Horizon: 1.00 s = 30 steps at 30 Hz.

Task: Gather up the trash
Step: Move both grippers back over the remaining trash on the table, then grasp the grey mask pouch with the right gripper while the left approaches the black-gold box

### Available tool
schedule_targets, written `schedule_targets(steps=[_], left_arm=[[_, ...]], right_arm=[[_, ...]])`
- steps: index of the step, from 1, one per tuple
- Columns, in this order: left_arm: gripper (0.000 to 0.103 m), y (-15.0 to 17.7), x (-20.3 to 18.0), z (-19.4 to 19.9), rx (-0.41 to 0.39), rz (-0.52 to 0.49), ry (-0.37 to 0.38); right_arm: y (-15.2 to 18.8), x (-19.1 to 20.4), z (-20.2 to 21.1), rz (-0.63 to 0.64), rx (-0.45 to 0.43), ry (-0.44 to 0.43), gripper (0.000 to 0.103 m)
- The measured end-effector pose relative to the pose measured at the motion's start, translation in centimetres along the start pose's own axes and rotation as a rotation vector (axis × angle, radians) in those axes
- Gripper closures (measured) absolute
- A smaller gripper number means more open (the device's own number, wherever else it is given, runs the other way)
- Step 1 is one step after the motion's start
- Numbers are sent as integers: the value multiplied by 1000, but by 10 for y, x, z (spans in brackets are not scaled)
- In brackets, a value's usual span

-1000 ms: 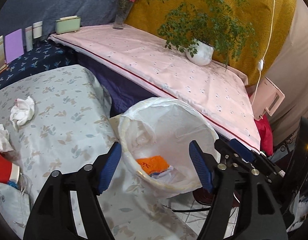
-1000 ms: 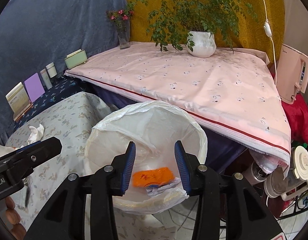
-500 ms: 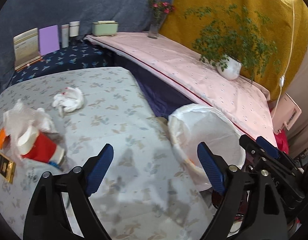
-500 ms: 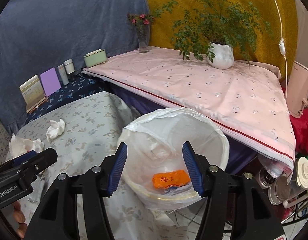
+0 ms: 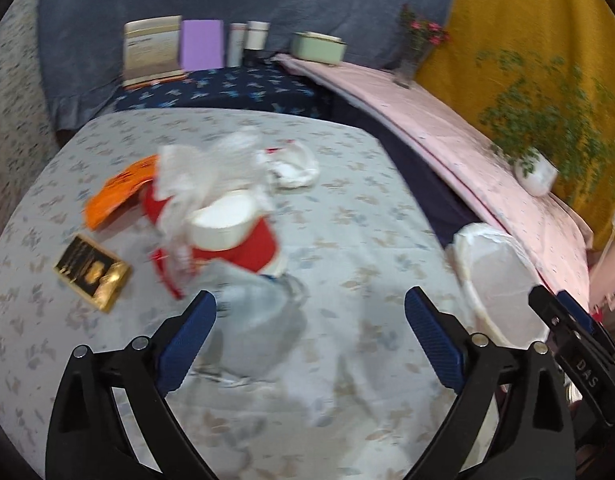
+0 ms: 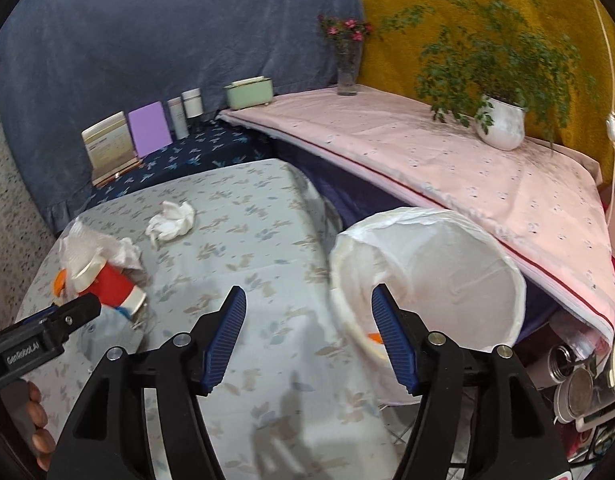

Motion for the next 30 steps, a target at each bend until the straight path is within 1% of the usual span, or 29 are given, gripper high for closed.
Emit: schedule_targets(steps=[7, 10, 13, 22, 28, 30], left_arm=[[12, 4, 74, 3, 18, 130, -159], [12, 5, 102, 3, 30, 178, -219], [12, 7, 126, 2, 44, 222, -262], [12, 7, 177, -13, 96, 377, -323], [12, -6, 192, -28, 120, 442, -347], [12, -10, 196, -37, 141, 463, -354]], right_arm=[[16, 52, -10, 67, 45, -69, 38], [23, 75, -17, 87, 71, -105, 38], [30, 94, -24, 101, 98, -136, 38], [45, 148, -50, 165, 161, -203, 38], [64, 181, -61, 214, 213, -260, 38], [70, 190, -66, 230, 229, -271, 38]])
Point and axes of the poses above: each gripper's, at about its wrist camera, not at the fingertips, and z roughly against the way its jaws point, x to its left, y to its underside, the point moved 5 cm from there along -z, roughly the way its jaws point
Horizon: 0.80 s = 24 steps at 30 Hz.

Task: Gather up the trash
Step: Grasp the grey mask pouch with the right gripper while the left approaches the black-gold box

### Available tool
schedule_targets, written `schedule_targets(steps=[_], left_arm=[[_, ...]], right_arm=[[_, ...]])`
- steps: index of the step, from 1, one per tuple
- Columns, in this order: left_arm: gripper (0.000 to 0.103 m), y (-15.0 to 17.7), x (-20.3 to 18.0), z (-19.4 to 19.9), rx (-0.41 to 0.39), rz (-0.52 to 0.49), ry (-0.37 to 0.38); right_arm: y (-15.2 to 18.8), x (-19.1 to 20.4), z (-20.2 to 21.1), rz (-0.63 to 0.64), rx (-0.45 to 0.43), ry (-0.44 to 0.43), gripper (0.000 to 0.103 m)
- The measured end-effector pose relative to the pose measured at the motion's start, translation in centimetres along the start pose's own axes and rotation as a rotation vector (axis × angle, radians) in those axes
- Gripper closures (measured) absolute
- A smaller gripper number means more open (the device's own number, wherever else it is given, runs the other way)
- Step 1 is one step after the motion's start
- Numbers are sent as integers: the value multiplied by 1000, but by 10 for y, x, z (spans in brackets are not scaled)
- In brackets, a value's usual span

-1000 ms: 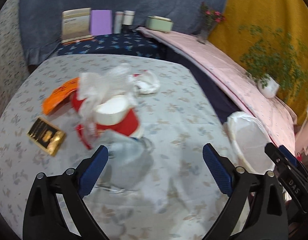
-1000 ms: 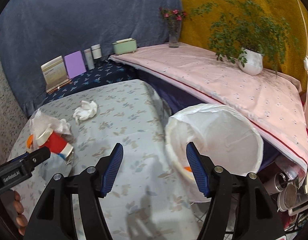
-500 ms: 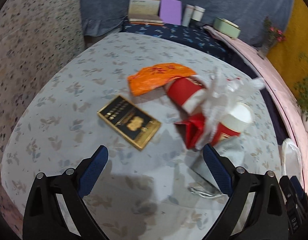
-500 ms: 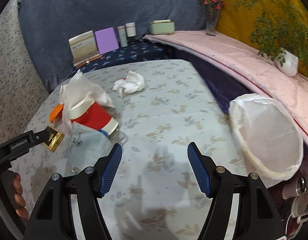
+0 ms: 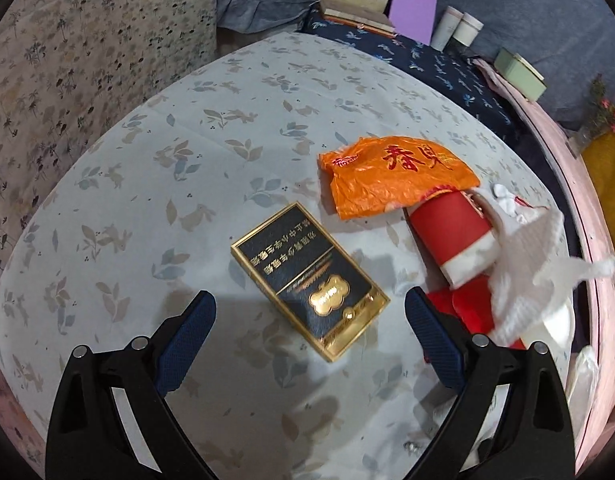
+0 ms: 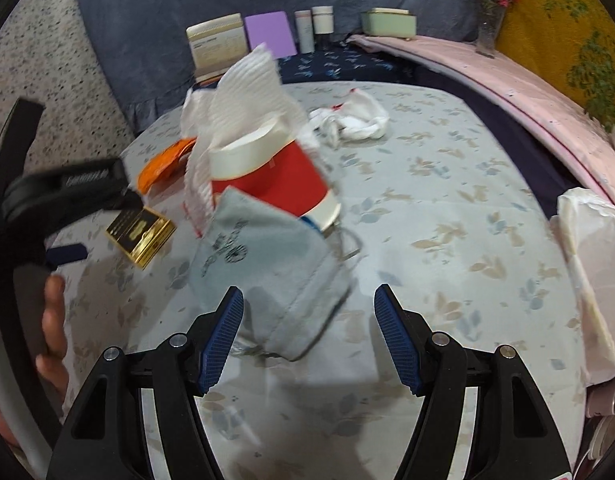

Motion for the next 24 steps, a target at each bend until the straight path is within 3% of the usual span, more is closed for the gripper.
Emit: schedule_targets(steps=[8, 14, 21, 24], left_arm=[[12, -8, 2, -33, 91, 51, -43], [28, 5, -13, -30, 59, -100, -38], [38, 38, -30, -15, 66, -243, 48], [40, 50, -38, -10, 71, -278, 81]], right_arm=[[3, 4, -20, -5, 36, -7, 38], [2, -1, -25, -17, 43, -5, 38], [2, -12, -28, -61, 56, -27, 72], [1, -19, -22, -78, 49, -30, 81]])
Point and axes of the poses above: each gripper's, at about its wrist camera, not at the fingertips, and z roughly against the way its jaws point, x to its left, y to its underside, the point moved 5 cm from there along -z, roughly the way its jaws point
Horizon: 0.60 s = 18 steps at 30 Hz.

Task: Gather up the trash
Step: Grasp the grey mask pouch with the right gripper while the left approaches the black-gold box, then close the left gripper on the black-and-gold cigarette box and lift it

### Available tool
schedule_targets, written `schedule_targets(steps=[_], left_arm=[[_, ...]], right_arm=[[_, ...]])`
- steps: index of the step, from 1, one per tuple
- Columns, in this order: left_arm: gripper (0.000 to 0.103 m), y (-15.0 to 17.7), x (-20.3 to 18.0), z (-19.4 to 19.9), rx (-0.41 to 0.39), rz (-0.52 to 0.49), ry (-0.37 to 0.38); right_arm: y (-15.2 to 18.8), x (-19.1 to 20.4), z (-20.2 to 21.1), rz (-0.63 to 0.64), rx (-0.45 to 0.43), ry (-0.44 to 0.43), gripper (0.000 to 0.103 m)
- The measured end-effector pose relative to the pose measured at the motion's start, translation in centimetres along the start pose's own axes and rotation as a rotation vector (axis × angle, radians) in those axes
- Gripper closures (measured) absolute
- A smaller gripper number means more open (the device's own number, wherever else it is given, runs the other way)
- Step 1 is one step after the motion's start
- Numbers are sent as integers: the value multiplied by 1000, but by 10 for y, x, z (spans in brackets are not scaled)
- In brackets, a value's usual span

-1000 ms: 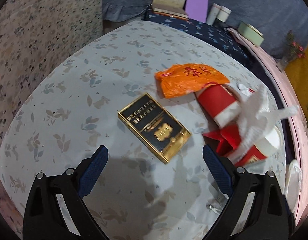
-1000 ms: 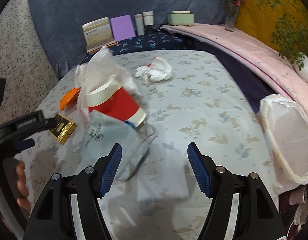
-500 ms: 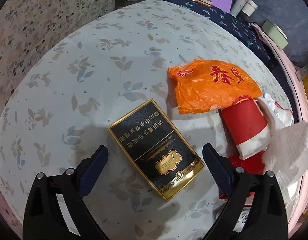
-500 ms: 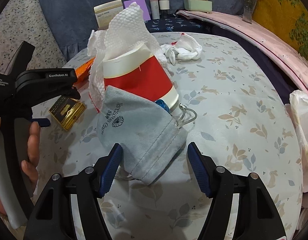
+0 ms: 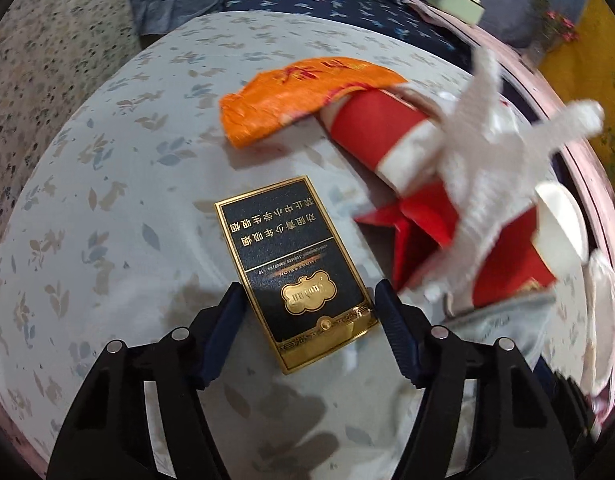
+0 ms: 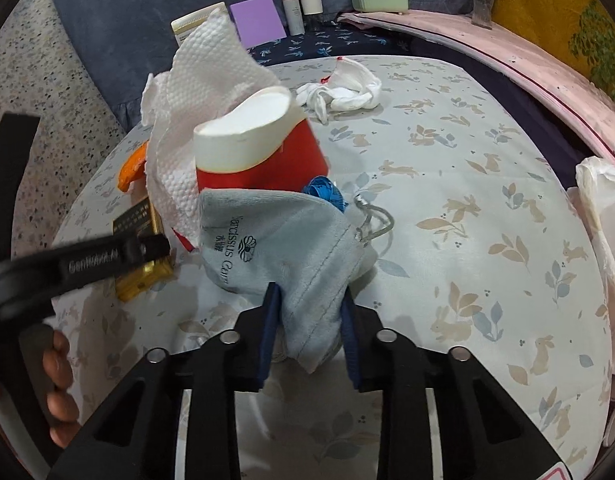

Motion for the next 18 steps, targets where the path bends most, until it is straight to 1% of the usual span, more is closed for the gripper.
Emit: schedule_targets(steps=[5, 9, 18], left_arm=[[42, 17, -10, 7, -1, -49, 60], [42, 24, -13, 13, 2, -62, 105], [44, 37, -30, 35, -21, -107, 128]], right_arm=[[-2, -14, 15, -34, -31, 8, 85], [-3, -27, 25, -65, -54, 14, 87], [-9, -49, 47, -113, -108, 31, 88]])
Point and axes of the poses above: each gripper's, at about its wrist camera, not at the fingertips, and z roughly against the way its jaws point, x to its left, y to its underside, the point moved 5 cm from there along -z, roughly the way its jaws point
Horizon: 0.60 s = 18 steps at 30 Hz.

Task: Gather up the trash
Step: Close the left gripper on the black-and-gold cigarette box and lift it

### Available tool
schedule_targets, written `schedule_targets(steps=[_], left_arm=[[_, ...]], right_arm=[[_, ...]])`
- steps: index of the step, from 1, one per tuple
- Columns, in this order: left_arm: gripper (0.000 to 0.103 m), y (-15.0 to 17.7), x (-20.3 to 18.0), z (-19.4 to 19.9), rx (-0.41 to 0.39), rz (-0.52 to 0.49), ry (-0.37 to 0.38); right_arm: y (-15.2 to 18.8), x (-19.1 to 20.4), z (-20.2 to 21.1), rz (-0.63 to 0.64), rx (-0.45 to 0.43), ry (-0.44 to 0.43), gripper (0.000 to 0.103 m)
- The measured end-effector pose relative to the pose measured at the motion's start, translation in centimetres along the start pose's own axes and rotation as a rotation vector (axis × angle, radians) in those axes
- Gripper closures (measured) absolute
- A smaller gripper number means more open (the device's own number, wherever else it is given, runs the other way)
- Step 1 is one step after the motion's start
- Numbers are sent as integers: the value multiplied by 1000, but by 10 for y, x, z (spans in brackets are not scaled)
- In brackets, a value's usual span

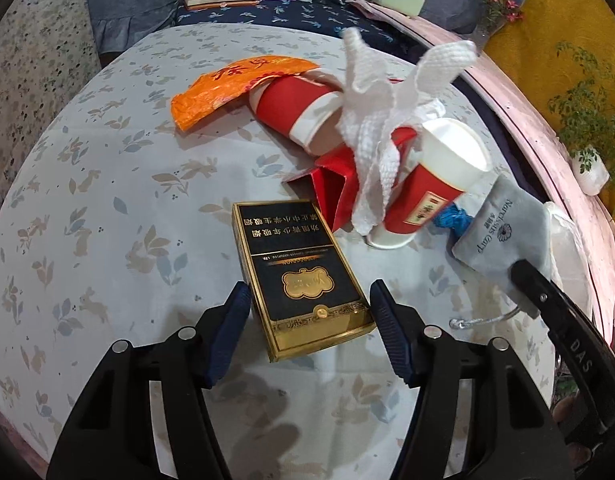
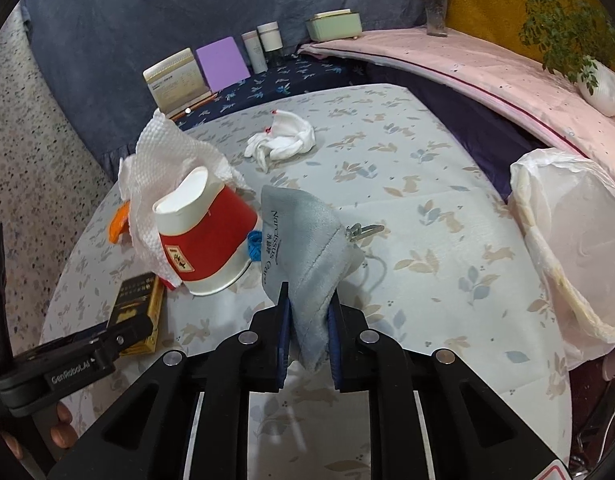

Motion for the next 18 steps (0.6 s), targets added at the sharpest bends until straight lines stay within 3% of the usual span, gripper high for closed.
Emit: schedule_targets(steps=[8, 9, 10, 11, 13, 16, 17, 18], left_arm=[[46, 8, -19, 15, -9, -29, 12], [54, 9, -22, 17, -9, -32, 15], [78, 11, -24, 17, -6, -38, 18], [86, 14, -27, 17, 18, -46, 28], [86, 20, -29, 12, 58, -31, 62], [84, 29, -27, 2, 72, -42, 1], [76, 30, -26, 1, 72, -43, -9], [62, 31, -27, 1, 66, -43, -15]], right_arm=[[-7, -14, 21, -22, -46, 9, 88], [-8, -16, 22, -25, -50, 10, 88], [-8, -17, 25, -29, -54, 11, 88], [-8, -19, 27, -33, -58, 11, 88], [-7, -22, 31, -38, -61, 12, 88], [-5, -26, 35, -41, -64, 13, 88], [-4, -27, 37, -42, -66, 14, 88], [-3, -29, 38, -42, -67, 15, 88]])
Point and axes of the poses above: each gripper's, at about its wrist camera, not at the fingertips, and z roughly against the way its jaws point, x to its left, y to its underside, the point moved 5 cm from there along -z, roughly the way its jaws point
